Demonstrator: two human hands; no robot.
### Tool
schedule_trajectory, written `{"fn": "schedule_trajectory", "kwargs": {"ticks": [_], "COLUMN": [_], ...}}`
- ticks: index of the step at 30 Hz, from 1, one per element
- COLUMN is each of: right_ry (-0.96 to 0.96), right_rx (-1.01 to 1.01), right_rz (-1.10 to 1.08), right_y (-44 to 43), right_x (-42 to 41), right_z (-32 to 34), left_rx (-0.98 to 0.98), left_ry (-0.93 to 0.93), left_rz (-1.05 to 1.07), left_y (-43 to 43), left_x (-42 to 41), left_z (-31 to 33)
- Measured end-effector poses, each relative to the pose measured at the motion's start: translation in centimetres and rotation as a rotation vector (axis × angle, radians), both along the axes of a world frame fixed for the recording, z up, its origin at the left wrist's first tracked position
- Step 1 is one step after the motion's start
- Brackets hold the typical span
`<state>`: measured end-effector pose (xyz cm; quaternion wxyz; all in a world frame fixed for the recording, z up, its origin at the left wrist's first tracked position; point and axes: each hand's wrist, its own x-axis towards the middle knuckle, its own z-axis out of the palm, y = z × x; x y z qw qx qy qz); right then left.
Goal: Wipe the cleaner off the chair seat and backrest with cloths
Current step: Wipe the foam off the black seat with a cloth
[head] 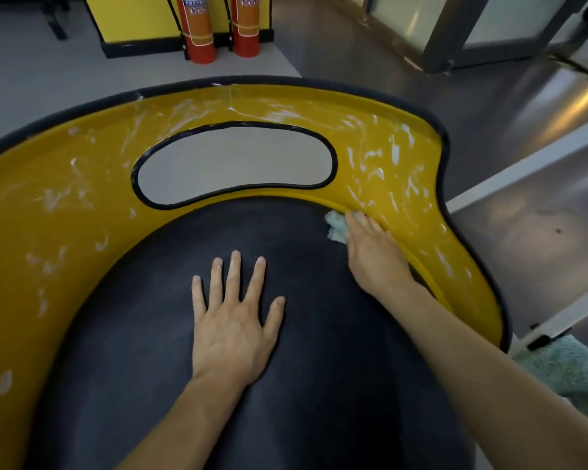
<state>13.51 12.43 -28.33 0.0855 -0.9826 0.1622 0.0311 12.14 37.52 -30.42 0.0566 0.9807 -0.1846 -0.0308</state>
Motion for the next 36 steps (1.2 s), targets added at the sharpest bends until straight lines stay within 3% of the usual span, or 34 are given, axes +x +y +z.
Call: {"fn": "schedule_trajectory", "kwargs": {"ticks": [5, 11, 14, 19, 25, 28, 32, 36], "right_ry": [-0.092, -0.074, -0.092, -0.097, -0.071, -0.085, -0.133, -0.066], "right_rx": [-0.045, -0.076, -0.082, -0.053, -0.020, -0.007, 0.012, -0.058], "right_rz": [-0.125, 0.253, 0.105, -0.124, 0.246, 0.094, -0.208, -0.226], "right_y": [4.4, 7.4, 3.6, 2.8, 7.0, 3.3, 1.3, 3.2], "right_x": [-4.2, 1.2, 3.4, -4.2, -0.4, 2.4, -2.1, -4.2], "right_z": [-0.4, -0.9, -0.5, -0.7, -0.4, -0.3, -0.7, -0.6], "left_rx": [0.002, 0.001, -0.011, -0.024, -0.051, -0.113, -0.047, -0.013], "left_ry": [-0.001, -0.015, -0.013, 0.010, 0.045, 0.103, 0.143, 0.118], "left_rz": [-0.001, -0.004, -0.005, -0.008, -0.121, -0.215, -0.217, -0.209], "left_y": [-0.1, -0.2, -0.1, -0.1, -0.3, -1.4, -4.2, -4.9], "left_x": [0.0, 0.1, 0.0, 0.1, 0.4, 1.0, 1.1, 1.2], "left_z": [-0.2, -0.6, -0.6, -0.3, 0.4, 1.6, 2.1, 1.5]}}
